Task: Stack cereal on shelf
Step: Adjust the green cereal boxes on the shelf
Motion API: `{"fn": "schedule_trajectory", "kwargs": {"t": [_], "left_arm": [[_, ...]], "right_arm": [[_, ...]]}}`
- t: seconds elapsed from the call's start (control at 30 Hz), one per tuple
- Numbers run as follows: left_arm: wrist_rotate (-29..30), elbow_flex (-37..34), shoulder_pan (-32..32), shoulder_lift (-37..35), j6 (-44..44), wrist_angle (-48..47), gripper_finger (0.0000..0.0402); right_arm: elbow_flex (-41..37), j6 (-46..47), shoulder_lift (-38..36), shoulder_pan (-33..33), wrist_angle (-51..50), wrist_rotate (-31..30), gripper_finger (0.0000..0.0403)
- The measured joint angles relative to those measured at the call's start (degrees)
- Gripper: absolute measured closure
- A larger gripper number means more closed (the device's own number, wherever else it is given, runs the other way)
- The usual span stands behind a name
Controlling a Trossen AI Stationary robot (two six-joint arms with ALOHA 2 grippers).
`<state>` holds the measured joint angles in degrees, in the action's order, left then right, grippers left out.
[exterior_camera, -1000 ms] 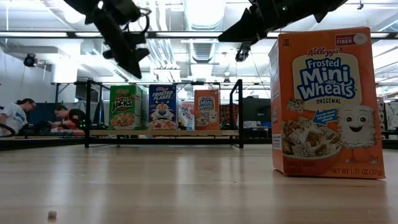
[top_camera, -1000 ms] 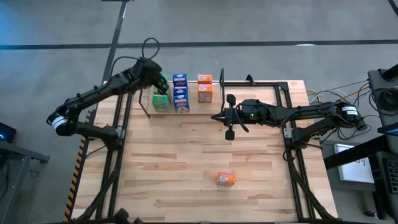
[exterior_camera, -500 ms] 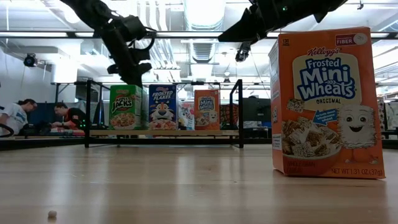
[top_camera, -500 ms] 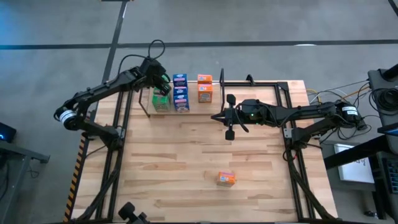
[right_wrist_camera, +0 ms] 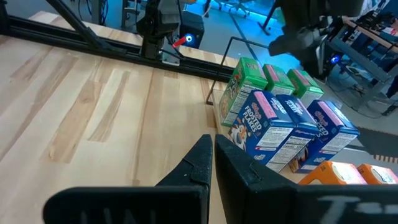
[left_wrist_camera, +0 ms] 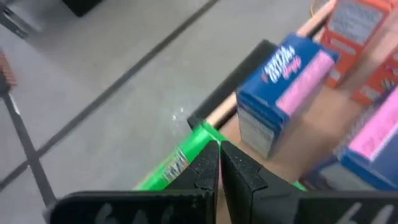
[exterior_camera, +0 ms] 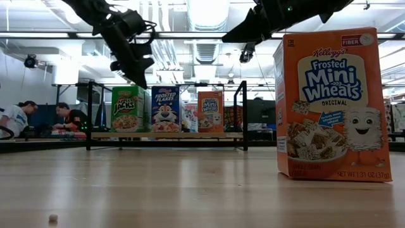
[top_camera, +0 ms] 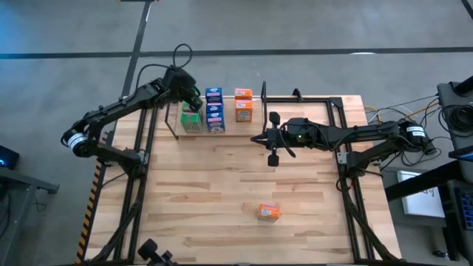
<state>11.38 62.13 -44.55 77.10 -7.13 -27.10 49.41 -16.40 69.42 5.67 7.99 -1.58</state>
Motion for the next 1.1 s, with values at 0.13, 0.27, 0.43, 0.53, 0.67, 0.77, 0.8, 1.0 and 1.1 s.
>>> {"fn": "schedule_trajectory", "kwargs": {"t": [0.13, 0.27, 0.43, 0.53, 0.67, 0.77, 0.8, 1.0, 1.1], "left_arm": [[1.8, -0.7, -0.4, 1.2, -0.3, 4.3, 0.0401], [2.9, -0.8, -0.4, 2.8, 0.0, 3.7, 0.0401], [2.9, -0.8, -0.3, 3.8, 0.1, 3.7, 0.0401], [0.9, -0.8, -0.1, 3.7, 1.0, 3.6, 0.0401], [-1.8, -0.8, -0.1, 3.7, 2.0, 3.3, 0.0401], [-1.8, -0.8, 0.0, 3.7, 2.9, 2.6, 0.0401], [-1.8, -0.8, 0.0, 3.7, 3.1, 2.5, 0.0401], [-1.5, -0.8, 0.0, 3.6, 3.1, 2.3, 0.0401], [-1.5, -0.8, 0.0, 3.6, 3.2, 2.2, 0.0401]], "right_arm": [[0.0, -0.1, 0.0, 0.0, 0.1, 0.0, 0.0394], [0.0, -0.1, 0.0, 0.0, 0.1, 0.0, 0.0394], [0.0, -0.1, 0.0, 0.0, 0.0, 0.0, 0.0394], [0.0, -0.1, 0.0, 0.0, 0.0, 0.0, 0.0394], [0.0, -0.1, 0.0, 0.0, 0.0, 0.0, 0.0394], [0.0, -0.1, 0.0, 0.0, 0.0, 0.0, 0.0394], [0.0, -0.1, 0.0, 0.0, 0.0, 0.0, 0.0394], [0.0, -0.1, 0.0, 0.0, 0.0, 0.0, 0.0394], [0.0, -0.3, 0.0, 0.0, 0.0, 0.0, 0.0394]]}}
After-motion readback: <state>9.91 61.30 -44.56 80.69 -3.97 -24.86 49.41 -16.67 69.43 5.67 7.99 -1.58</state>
